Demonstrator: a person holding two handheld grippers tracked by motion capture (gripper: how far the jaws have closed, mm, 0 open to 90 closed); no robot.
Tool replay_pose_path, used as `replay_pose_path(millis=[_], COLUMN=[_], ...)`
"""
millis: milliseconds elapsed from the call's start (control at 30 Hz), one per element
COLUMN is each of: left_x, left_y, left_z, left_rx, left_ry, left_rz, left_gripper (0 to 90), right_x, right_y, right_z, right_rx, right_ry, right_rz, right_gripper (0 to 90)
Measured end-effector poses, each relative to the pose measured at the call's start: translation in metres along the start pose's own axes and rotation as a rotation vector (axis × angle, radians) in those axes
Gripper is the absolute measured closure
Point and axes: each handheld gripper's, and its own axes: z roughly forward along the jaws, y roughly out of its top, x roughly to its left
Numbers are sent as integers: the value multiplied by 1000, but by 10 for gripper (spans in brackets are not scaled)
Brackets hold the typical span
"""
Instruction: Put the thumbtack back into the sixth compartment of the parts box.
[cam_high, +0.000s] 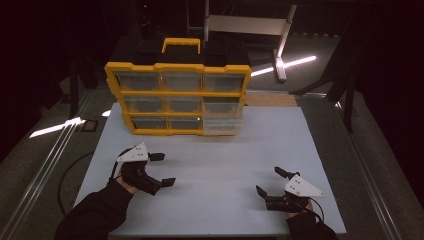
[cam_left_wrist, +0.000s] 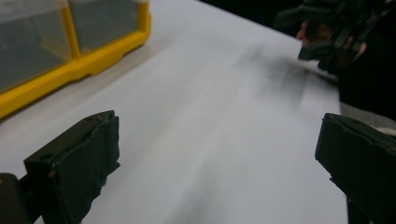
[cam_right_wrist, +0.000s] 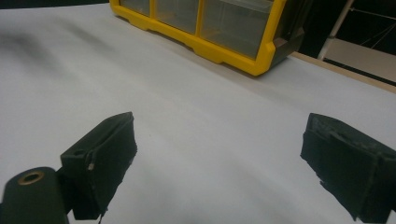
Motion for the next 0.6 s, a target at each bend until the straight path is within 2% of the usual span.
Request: replay_pose_path(millis=[433,567,600], left_x=[-2,-1,0], left_y=[-38,-45,-49], left_z=[1,-1,-2], left_rx=[2,-21,-46], left_ry=[45,60,61], left_rz=[-25,-26,-38], left_gripper=[5,5,5], right_x=[0,0,1], right_y=[0,-1,-1], right_z=[1,1,1], right_rx=[2,6,7], right_ry=[-1,1,1], right_rz=[1,0,1], right_gripper=[99,99,99])
